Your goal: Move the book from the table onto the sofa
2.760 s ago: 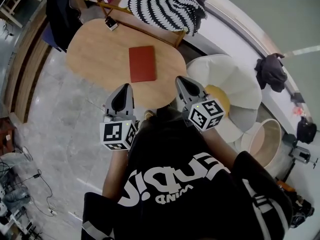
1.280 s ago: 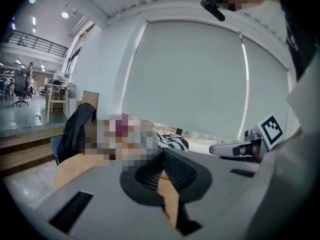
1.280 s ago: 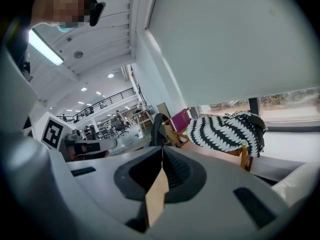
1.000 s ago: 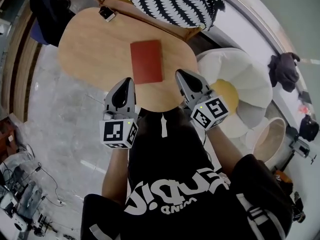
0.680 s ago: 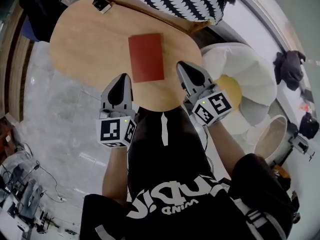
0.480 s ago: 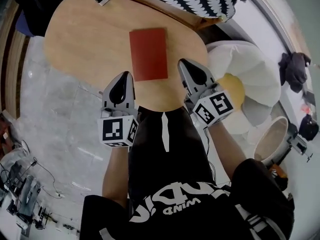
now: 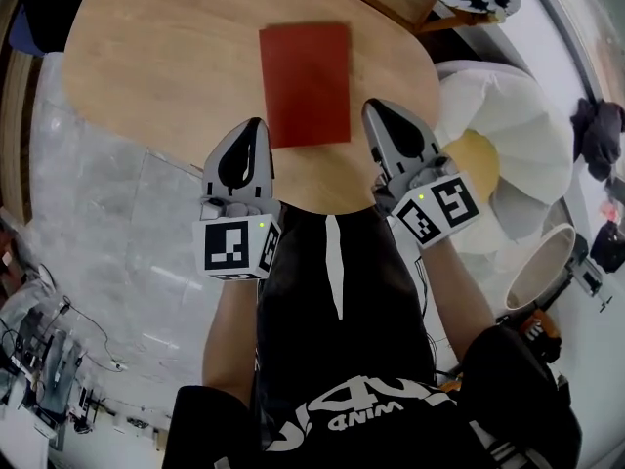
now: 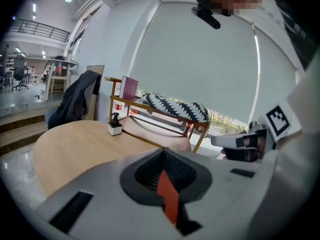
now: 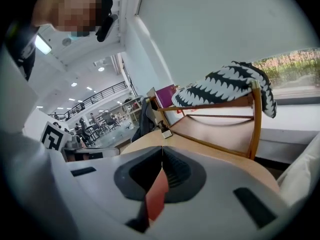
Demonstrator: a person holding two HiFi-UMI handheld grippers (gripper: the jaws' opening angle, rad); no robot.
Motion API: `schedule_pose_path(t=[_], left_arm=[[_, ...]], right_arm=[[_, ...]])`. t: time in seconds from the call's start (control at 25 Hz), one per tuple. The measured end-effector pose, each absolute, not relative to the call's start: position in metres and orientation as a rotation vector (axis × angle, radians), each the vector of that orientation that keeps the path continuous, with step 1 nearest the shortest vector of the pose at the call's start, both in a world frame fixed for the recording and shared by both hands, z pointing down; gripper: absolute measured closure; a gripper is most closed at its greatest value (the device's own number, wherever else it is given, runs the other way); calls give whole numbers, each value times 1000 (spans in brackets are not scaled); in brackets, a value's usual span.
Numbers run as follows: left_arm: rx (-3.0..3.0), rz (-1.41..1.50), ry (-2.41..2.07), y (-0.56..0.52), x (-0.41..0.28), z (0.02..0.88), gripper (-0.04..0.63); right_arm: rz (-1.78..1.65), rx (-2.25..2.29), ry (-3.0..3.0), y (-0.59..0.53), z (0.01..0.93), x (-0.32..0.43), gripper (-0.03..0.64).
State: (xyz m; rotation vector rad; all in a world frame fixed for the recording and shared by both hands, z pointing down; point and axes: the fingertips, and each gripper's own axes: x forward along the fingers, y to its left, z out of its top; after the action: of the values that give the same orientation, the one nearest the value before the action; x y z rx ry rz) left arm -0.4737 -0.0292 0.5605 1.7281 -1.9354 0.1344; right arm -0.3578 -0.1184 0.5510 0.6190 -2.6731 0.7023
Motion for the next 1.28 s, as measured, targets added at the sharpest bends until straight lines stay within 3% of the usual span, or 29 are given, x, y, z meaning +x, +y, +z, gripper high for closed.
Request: schedule_pose_path(t=[0.44,0.56,0.8,0.88,1.28], left_arm=[[1747,170,-1865,-25,-467,584,580],[1742,172,-1866,-29,-468,585,532],[1674,113,-1862,-32,-475,597,358],[1639,82,-1854,-33,-477,603,336],[1595,118,-1752,-39,-467,643,324]], right_arm=[[776,661,-2598,-107,581,-360,612],[797,668,-2581,-112,586,-359,609],[846,657,-2559,-120,601,-362,406],[818,629,-2539,-119,611,-361,366],[930,628,-2445,-127,656,-356,360]])
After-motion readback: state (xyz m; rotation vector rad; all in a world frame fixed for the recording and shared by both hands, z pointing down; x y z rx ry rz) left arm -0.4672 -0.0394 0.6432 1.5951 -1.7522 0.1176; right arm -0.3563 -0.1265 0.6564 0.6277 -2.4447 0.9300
